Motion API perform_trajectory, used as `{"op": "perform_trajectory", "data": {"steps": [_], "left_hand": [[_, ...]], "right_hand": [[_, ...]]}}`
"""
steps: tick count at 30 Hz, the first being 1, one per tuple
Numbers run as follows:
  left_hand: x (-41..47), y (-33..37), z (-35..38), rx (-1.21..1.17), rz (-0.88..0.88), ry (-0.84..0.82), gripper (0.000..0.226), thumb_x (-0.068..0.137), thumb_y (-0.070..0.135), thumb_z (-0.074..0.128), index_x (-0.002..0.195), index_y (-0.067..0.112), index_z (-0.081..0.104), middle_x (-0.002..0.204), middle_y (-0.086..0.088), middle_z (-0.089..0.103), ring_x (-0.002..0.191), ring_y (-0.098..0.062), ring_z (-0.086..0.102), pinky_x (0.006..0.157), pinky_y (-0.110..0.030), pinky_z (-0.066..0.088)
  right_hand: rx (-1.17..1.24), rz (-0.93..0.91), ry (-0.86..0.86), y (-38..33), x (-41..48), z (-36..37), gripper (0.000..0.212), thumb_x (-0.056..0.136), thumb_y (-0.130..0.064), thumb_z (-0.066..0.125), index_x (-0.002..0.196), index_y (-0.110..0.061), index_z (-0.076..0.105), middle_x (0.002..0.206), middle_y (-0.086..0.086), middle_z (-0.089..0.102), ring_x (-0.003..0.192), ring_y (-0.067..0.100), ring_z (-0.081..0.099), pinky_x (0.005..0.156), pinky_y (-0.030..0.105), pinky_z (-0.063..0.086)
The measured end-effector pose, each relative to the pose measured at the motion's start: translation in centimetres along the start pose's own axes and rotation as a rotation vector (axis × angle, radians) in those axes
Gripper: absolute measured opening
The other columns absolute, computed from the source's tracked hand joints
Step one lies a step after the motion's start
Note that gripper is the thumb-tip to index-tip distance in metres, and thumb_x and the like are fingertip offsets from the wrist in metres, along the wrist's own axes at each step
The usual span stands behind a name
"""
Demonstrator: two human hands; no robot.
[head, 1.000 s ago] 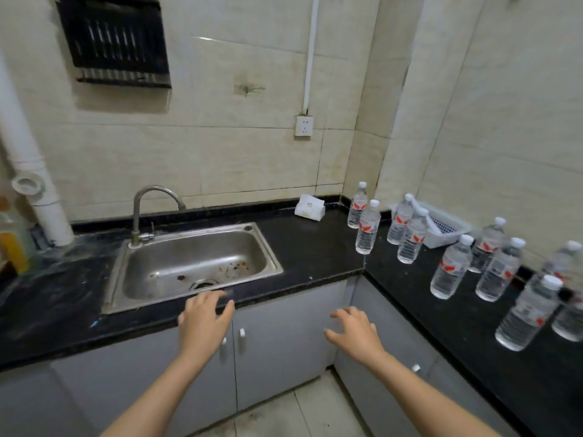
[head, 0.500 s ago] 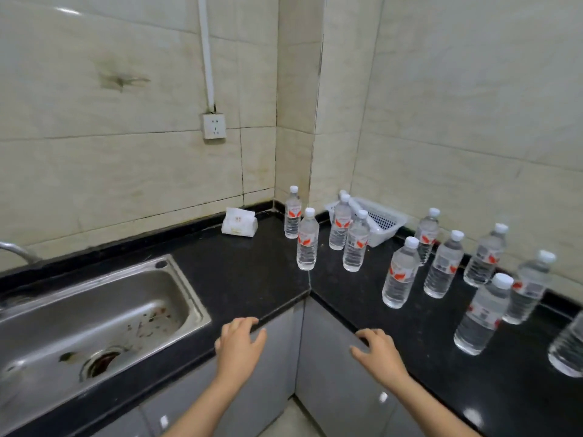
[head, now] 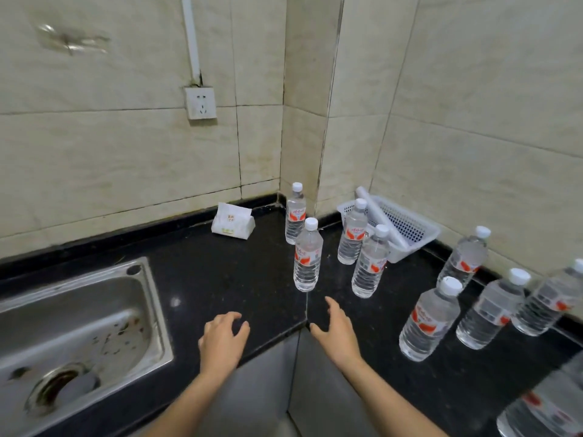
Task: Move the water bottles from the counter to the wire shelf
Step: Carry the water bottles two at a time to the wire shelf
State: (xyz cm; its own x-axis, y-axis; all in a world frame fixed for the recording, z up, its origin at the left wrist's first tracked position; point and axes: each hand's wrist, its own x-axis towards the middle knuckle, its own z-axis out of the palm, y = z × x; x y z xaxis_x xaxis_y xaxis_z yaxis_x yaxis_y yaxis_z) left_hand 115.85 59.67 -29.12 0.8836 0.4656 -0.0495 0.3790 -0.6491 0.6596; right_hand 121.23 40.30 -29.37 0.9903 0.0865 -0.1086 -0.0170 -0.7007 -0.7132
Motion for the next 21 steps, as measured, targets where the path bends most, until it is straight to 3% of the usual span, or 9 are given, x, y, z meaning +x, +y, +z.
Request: {"op": "perform_trajectory", "data": {"steps": [5,10,17,21], "left_hand": [[4.8,-0.2,0.4,-0.016,-0.027,-0.004,0.034,0.091,0.031,0.046,0.122,0.018,0.053,0.131,-0.004,0.052,0.123,-0.024,0.042,0.101,-0.041,0.033],[11.7,0.7,1.9,-0.062,-0.01,-0.04,0.035,0.09,0.03,0.048,0.122,0.015,0.053,0.129,-0.005,0.054,0.119,-0.023,0.046,0.101,-0.042,0.035],[20.9,3.6,4.5,-0.154,0.035,-0.134,0.034,0.089,0.026,0.051,0.119,0.013,0.055,0.125,-0.008,0.057,0.117,-0.025,0.047,0.098,-0.041,0.038],[24.2,3.5,5.7,-0.142,0.036,-0.185,0.034,0.089,0.026,0.051,0.12,0.013,0.055,0.125,-0.008,0.056,0.117,-0.025,0.047,0.099,-0.042,0.04]], "right_hand": [[0.092,-0.005,0.049,-1.8,4.7,2.1,0.076,0.083,-0.02,0.061,0.144,-0.015,0.017,0.142,0.01,0.039,0.131,0.026,0.038,0.105,0.039,0.036],[0.246,0.075,0.26,-3.6,9.6,3.8,0.085,0.081,-0.017,0.063,0.146,-0.016,0.008,0.145,0.006,0.037,0.124,0.025,0.048,0.096,0.038,0.042],[0.31,0.16,0.422,-5.7,16.4,5.9,0.106,0.066,-0.019,0.08,0.145,-0.013,0.011,0.148,0.012,0.027,0.137,0.026,0.026,0.112,0.044,0.028],[0.38,0.276,0.578,-6.3,19.5,6.5,0.109,0.061,-0.016,0.084,0.145,-0.013,0.014,0.145,0.015,0.031,0.136,0.03,0.029,0.113,0.045,0.027]]}}
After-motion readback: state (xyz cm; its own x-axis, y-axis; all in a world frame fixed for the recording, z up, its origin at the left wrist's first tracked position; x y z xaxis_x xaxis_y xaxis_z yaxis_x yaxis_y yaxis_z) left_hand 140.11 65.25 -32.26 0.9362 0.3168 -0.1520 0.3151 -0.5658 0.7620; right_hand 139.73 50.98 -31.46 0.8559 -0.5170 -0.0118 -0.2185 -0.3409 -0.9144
